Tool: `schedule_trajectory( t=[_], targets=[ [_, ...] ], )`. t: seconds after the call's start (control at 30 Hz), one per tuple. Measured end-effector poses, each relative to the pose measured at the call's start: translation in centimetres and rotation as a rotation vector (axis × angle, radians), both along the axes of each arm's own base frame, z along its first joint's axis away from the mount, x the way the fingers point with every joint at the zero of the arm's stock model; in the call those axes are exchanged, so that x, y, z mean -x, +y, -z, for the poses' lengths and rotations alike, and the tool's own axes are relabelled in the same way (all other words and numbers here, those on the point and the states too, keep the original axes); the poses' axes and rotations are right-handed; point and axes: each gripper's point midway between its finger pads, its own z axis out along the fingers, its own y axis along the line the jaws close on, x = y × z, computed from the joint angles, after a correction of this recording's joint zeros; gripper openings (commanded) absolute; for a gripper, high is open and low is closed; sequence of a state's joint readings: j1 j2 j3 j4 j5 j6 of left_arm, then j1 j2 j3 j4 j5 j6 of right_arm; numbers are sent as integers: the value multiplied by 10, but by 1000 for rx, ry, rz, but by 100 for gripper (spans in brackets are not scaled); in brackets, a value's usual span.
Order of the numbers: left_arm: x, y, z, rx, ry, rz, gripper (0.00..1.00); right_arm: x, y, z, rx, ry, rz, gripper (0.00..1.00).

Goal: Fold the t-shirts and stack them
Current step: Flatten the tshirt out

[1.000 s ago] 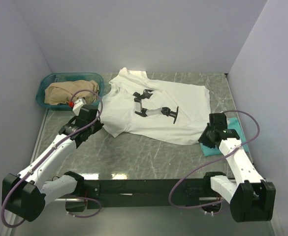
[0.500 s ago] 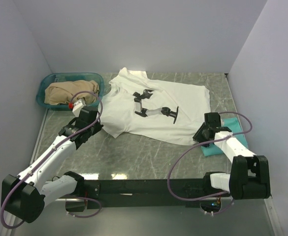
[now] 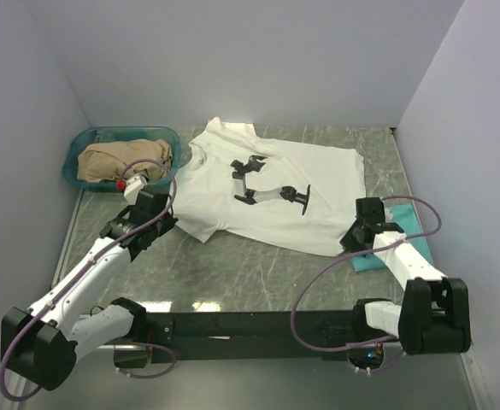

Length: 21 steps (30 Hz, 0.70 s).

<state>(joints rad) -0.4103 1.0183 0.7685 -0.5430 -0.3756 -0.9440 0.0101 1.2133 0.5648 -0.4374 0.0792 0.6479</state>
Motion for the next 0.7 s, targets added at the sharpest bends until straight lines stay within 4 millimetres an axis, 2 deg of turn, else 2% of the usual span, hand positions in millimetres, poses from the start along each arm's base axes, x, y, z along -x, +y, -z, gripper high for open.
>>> schedule_trajectory(
  t=[0.17,0.27,0.4,0.57,0.7],
  targets=[
    [10,0,-9,29,-15,-5,1,15,-7,-29,41,-18,-8,1],
    [21,-2,-16,59,-20,-6,1,21,-10,-53,59,-58,-6,4],
    [37,-9,-19,103,-17,9,1,30,-15,-73,83,-77,5,4],
    [58,-13,-18,142,16,20,1,46,-19,-71,103,-18,8,4],
    [67,-14,-22,172,5,25,1,56,-22,-71,121,10,15,4]
  ],
)
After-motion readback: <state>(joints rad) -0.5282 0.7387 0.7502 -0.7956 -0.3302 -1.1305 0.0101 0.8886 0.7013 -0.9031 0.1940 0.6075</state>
